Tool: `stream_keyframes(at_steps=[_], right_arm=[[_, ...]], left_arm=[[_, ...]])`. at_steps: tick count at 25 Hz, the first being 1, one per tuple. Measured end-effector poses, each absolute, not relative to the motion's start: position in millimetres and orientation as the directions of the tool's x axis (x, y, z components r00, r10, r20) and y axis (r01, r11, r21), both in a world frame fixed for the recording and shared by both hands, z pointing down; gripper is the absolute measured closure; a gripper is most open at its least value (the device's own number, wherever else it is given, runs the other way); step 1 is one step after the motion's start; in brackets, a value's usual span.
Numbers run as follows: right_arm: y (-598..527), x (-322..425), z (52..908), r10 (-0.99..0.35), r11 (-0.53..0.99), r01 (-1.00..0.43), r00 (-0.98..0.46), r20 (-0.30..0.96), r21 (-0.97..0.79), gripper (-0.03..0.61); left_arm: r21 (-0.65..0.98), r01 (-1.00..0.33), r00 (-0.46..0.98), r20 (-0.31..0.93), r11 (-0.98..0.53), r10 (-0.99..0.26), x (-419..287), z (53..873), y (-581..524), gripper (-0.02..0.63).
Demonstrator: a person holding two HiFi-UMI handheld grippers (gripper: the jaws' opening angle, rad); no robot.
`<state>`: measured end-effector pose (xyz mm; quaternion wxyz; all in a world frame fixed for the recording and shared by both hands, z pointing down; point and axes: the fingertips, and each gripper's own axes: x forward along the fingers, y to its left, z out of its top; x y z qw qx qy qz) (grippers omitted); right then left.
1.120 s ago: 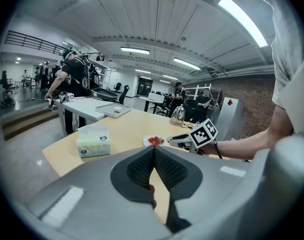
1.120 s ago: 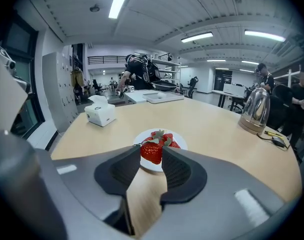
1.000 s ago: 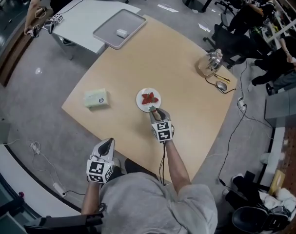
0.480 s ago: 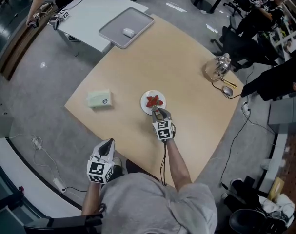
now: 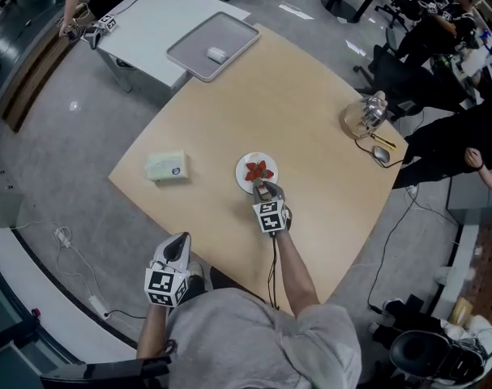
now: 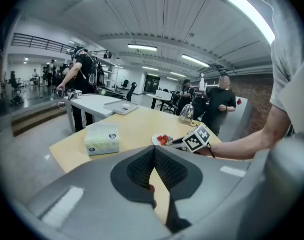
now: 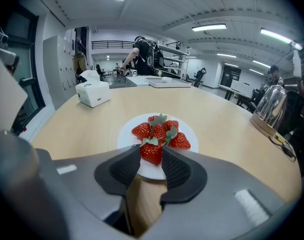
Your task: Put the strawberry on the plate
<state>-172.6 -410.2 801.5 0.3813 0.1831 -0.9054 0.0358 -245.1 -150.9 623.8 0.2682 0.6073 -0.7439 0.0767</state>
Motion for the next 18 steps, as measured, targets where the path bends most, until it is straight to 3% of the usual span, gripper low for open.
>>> stream_keyframes(at_steps=[18], right_arm=[[-412,-177,797,-0.322,0.916,-0.398,-0.65,0.689,0.052,0.426]], left_arm=[[0.208,-0.944,-0.131,0.479,0.257,-0.868,-249,620,-140,0.594]])
